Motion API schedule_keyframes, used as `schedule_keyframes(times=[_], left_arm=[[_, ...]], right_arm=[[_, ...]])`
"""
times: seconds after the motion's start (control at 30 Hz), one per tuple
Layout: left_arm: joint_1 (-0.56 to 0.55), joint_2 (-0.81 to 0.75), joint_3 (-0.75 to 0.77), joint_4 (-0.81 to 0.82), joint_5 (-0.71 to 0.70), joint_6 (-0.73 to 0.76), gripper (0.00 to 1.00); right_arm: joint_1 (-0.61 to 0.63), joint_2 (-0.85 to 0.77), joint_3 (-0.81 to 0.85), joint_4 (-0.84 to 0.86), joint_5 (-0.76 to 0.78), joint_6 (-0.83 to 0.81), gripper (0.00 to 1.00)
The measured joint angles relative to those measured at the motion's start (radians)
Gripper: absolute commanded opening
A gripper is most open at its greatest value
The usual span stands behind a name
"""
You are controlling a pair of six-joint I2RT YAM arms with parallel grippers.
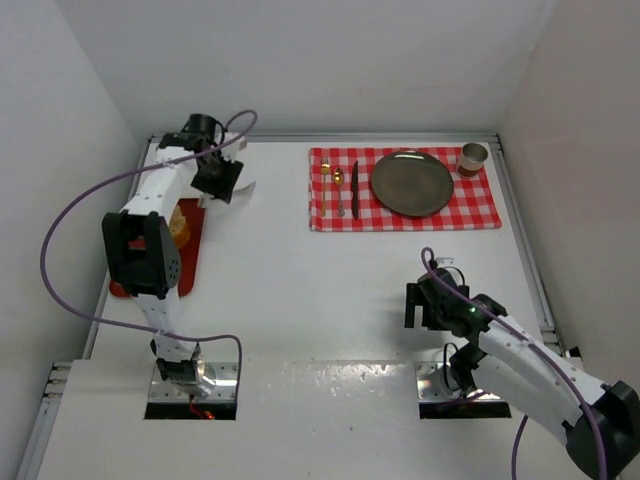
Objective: Place the bread
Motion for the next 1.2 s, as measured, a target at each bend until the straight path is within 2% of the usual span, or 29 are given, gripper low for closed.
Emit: schedule_keyframes(times=[0.13,0.23,0.37,0.43,0.63,0.73,1.03,1.2], left_arm=[[0.003,-0.137,0.105,-0.074,0.000,0.000,0.51],[0.021,-0.219,0.120,-0.107,0.003,-0.001,0.51],[0.095,-0.275,0.118,-0.159,0.008,-0.002,0.58],[0.162,-0.309,0.098,-0.168,-0.003,0.000,0.61],[0.443,-0.437,-0.018,-0.188,-0.023,0.056,0.61],[0.543,-0.457,-0.063,-0.212,-0.004,0.080,0.61],[0.663,-0.471,-0.162,-0.221,0.155,0.108,0.61],[0.705,-0.510,-0.220,-0.214,0.184,0.126,0.61]], right_arm=[[0.000,-0.011,0.000,-0.008,0.001,0.000,0.99],[0.000,-0.020,0.000,-0.009,0.001,0.000,0.99],[0.000,-0.032,0.000,-0.009,0.002,-0.003,0.99],[0.000,-0.038,0.000,-0.010,0.002,-0.004,0.99],[0.000,-0.057,-0.005,-0.006,0.001,-0.004,0.99],[0.000,-0.062,-0.016,-0.005,0.000,-0.004,0.99],[0.000,-0.076,-0.039,0.001,-0.007,-0.024,0.99],[0.000,-0.073,-0.039,0.000,-0.008,-0.041,0.99]])
